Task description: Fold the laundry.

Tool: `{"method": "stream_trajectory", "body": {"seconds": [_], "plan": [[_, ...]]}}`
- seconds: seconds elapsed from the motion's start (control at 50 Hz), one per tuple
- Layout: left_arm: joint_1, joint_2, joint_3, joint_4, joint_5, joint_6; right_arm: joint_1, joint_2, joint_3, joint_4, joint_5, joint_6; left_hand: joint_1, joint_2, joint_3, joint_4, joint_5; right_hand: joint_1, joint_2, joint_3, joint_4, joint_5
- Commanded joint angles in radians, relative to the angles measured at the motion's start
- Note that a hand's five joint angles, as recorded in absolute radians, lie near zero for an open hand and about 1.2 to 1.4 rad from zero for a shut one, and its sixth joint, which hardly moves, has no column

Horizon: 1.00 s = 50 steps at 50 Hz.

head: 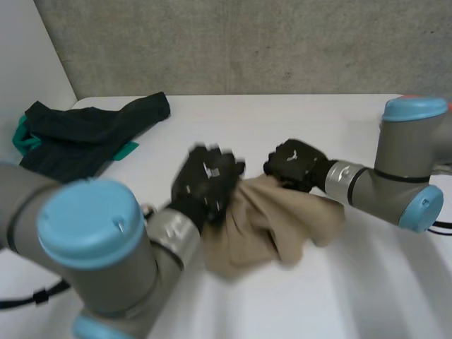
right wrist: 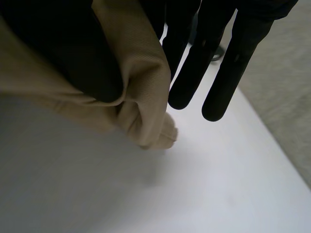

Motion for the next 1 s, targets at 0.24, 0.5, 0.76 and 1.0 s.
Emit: {"method": "stream_trajectory", "body": {"seconds": [0.24, 0.5, 0.76, 1.0], "plan": [[0.242, -0.043, 0.560, -0.059, 0.180, -0.163, -0.018, -0.563, 0.160, -0.140, 0.210, 0.518, 0.344, 0.225, 0.215, 0.198, 0.270, 0.351, 0.231, 0.215, 0.208, 0.256], [0.312, -0.299, 0.431, -0.128, 0.381, -0.220, 0.180, -0.451, 0.491, -0.189, 0.410, 0.420, -0.198, -0.317, -0.327, -0.344, -0.272, 0.351, 0.231, 0.215, 0.208, 0.256], [0.320, -0.126, 0.238, -0.225, 0.266, -0.064, 0.174, -0.368, 0.468, -0.211, 0.483, 0.411, -0.715, -0.834, -0.844, -0.861, -0.789, -0.518, -0.638, -0.653, -0.661, -0.613], [0.294, 0.262, -0.090, -0.258, 0.087, -0.114, 0.085, -0.577, 0.482, -0.096, 0.465, 0.422, -0.780, -0.899, -0.909, -0.926, -0.854, -0.750, -0.871, -0.886, -0.894, -0.845]]}}
